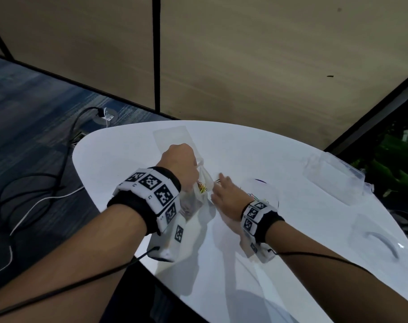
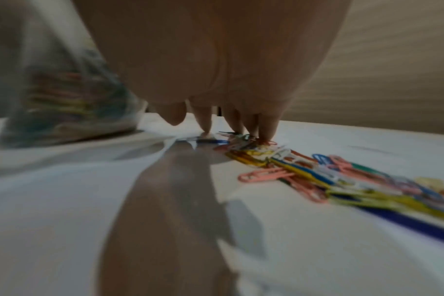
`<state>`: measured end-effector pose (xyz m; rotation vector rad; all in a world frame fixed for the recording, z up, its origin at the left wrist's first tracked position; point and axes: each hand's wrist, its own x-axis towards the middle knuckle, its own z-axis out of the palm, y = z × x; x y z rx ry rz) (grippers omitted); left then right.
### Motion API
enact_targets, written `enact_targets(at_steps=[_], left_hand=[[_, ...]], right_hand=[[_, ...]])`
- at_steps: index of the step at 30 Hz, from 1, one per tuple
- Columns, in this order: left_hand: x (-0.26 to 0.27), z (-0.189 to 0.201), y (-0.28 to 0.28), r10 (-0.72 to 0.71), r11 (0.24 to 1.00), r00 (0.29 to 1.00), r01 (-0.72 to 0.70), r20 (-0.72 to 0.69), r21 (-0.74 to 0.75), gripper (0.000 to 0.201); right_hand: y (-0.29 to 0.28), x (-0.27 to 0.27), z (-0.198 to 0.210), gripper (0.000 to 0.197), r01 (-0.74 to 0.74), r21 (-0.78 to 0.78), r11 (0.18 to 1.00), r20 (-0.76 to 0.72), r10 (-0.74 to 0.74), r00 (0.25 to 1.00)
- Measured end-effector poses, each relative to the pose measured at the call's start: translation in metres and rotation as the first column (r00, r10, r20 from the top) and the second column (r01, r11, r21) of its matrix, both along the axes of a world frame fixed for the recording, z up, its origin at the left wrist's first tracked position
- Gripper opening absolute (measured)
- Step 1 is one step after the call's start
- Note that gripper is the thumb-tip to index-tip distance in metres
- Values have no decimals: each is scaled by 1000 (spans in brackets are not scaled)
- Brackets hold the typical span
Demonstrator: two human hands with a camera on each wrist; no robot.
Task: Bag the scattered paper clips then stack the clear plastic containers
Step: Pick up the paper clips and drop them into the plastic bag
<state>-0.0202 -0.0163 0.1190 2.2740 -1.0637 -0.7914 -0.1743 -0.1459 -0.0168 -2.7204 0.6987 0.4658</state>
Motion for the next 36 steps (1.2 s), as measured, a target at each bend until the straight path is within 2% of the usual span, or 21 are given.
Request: enact_targets(at_steps=[1,2,4,6,9,13,14,16,17,19,21,23,25,27,30,33,36], left_hand=[[0,0,0,-1,1000,1000,1,-1,1,20],[0,0,0,-2,1000,1000,2,0,3,20],[0,1,0,-7,1000,1000,7,2,8,21],[-2,2,-1,-19,1000,1000,19,7,19,22],[-5,1,-1,-27,999,1000,27,10,33,23],[-7,2,-3,-22,999,1000,22,-1,29,23],[-8,2,-4,-26,999,1000,26,-1,32,23],[-11,3,-5,-37,998,999,37,3,42,22],[-12,3,-6,-43,998,999,43,8,46,22],[-14,3,-7,-55,997,998,54,13,54,21],[-15,3,-8,-63,996,998,62,14,60,21],[-17,5,-9,-72,995,997,71,21,68,20],[-20,6,-10,-75,995,997,73,24,73,22],[-22,7,-10,-74,995,997,72,17,71,23],[-24,7,-10,-75,996,997,74,12,59,22],[-25,9,-9,-67,997,998,66,20,40,20],[-27,10,-9,-66,998,997,65,37,25,17]], right_hand=[[3,-2,1,56,-20,19,1000,-27,20,999],[4,-8,3,61,-85,-39,996,-56,83,995],[3,-28,7,58,-191,-177,966,-78,179,981],[-5,-53,6,56,-213,-215,953,-62,204,977],[-16,-72,2,46,-186,-187,965,-40,182,982],[-13,-66,25,27,-139,-216,967,45,152,987],[-14,-63,29,26,-90,-200,976,50,102,993],[-20,-62,35,21,119,-136,984,126,-102,987],[-24,-63,37,17,256,-82,963,205,-235,950],[-36,-68,38,8,497,102,862,327,-501,801],[-44,-71,43,5,625,414,661,314,-749,584],[-43,-69,57,5,573,699,428,230,-893,386],[-35,-61,77,12,377,896,237,139,-953,269],[-24,-48,98,20,207,971,117,57,-960,276],[-5,-29,114,21,100,994,39,0,-934,358],[15,-10,116,22,130,990,48,-14,-896,444],[32,1,113,22,218,967,135,0,-849,529]])
